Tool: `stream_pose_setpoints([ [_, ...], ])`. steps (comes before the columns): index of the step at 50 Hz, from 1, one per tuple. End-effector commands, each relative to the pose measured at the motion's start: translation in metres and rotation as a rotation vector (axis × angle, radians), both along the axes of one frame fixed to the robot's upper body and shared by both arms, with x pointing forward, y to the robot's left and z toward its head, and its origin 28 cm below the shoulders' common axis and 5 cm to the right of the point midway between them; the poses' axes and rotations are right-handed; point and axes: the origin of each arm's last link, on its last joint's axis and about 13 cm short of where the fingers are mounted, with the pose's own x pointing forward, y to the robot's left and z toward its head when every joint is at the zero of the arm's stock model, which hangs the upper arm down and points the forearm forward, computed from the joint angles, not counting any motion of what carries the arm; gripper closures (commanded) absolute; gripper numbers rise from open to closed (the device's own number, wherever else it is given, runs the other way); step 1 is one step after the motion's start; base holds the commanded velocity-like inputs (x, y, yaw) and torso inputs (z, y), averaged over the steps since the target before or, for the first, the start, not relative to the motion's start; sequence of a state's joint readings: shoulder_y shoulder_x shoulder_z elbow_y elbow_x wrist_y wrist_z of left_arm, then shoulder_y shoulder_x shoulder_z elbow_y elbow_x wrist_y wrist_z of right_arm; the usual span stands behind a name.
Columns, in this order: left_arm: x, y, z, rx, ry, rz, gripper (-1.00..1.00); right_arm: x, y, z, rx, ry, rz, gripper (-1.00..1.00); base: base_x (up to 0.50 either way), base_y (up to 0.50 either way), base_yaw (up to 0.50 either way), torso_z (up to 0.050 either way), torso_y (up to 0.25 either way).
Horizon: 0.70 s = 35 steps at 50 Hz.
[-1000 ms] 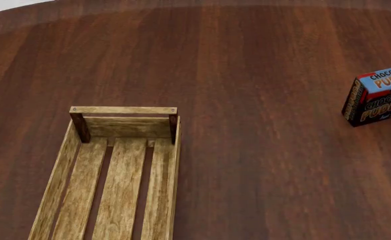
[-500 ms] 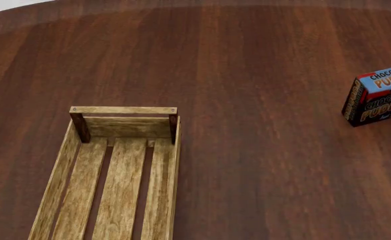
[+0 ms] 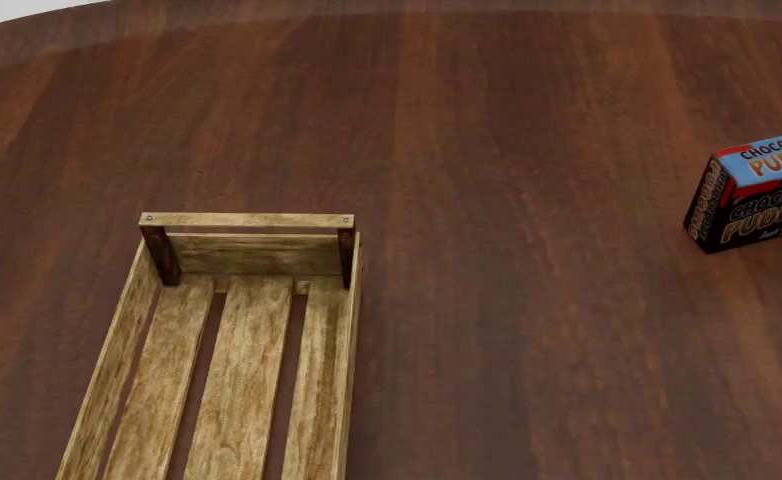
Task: Stack the left bowl on the right bowl and place them in the tray.
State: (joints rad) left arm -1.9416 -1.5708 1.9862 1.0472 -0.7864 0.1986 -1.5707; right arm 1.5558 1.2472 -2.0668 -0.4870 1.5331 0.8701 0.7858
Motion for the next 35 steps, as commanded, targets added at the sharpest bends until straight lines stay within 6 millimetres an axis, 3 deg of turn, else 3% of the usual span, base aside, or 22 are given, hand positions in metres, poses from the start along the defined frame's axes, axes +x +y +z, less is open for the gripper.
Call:
stream_pose_setpoints([
  [1, 0.0, 0.0, -0.001, -0.001, 0.006, -0.001, -1.0, 0.001, 0.0, -0.015, 0.016, 0.046, -0.016, -1.0, 0.0, 0.0, 0.0, 0.0, 0.0],
  [35, 0.0, 0.0, -0.001, -0.002, 0.01, 0.001, -1.0, -0.002, -0.002, -0.043, 0.022, 0.137, -0.063, -1.0, 0.0, 0.0, 0.0, 0.0, 0.0],
])
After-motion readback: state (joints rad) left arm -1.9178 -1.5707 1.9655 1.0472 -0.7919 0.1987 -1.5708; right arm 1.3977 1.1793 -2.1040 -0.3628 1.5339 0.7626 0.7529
